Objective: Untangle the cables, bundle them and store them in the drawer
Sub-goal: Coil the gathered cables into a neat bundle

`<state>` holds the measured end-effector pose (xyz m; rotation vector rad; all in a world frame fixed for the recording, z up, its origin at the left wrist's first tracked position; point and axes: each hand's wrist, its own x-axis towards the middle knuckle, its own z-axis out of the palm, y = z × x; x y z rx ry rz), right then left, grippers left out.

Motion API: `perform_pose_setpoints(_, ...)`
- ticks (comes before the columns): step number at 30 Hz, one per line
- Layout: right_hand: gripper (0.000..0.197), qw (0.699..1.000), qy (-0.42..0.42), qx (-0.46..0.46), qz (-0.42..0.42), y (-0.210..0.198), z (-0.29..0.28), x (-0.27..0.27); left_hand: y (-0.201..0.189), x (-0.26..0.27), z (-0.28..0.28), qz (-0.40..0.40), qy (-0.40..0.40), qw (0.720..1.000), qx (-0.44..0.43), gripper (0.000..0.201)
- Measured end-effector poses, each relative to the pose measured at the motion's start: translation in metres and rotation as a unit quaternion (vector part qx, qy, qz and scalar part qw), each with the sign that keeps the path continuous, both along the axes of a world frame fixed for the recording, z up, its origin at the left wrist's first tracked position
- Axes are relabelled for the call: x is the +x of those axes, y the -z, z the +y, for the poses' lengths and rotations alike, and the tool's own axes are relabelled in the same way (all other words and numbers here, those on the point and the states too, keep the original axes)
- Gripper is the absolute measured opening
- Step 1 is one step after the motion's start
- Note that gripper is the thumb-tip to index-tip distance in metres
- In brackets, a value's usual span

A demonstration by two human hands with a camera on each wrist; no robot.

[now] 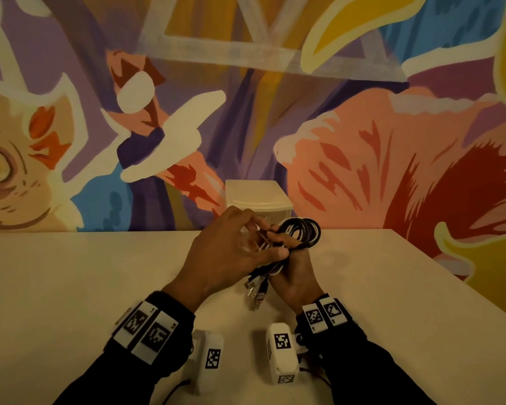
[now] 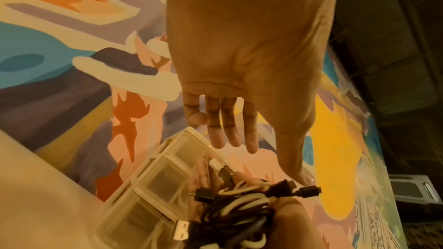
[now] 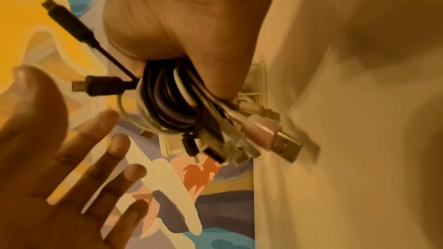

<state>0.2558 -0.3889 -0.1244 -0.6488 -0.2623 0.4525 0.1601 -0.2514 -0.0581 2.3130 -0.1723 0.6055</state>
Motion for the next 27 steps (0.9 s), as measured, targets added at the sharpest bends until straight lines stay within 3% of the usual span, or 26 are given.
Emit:
perform_pose_setpoints(2, 0.022, 1.0, 0.013, -0.005, 0.006, -0.001, -0.003, 0.001, 0.003, 0.002, -0.001, 0.011, -0.016, 1.0, 0.024, 0.064)
perform_pose_setpoints(7, 0.018, 0.994, 0.1, 0.018, 0.045, -0.003, -0.005, 0.002, 0.021, 0.016, 0.014, 0.024, -0.038, 0.999, -0.011, 0.045)
perform_pose_setpoints(9, 0.013, 0.992, 0.108, 0.001, 0.072, -0.003, -0.008, 0.001, 0.029, 0.02, 0.021, 0.058, -0.03, 0.998, 0.015, 0.047)
perform_pose_setpoints(13, 0.039, 0.99, 0.088, -0.027, 0.111, 0.003, -0.018, -0.006, 0.038, 0.022, 0.022, 0.123, -0.014, 0.988, 0.09, 0.074)
perform_pose_setpoints(17, 0.065, 0.985, 0.086, -0.033, 0.149, 0.017, -0.017, -0.014, 0.043, 0.031, 0.02, 0.15, -0.016, 0.983, 0.108, 0.086)
perform_pose_setpoints(22, 0.073, 0.984, 0.085, -0.015, 0.157, 0.014, -0.019, -0.015, 0.041, 0.044, 0.007, 0.153, -0.035, 0.981, 0.114, 0.094)
perform_pose_setpoints(27, 0.074, 0.984, 0.086, 0.007, 0.158, 0.017, -0.022, -0.013, 0.039, 0.05, -0.013, 0.154, -0.067, 0.98, 0.11, 0.088)
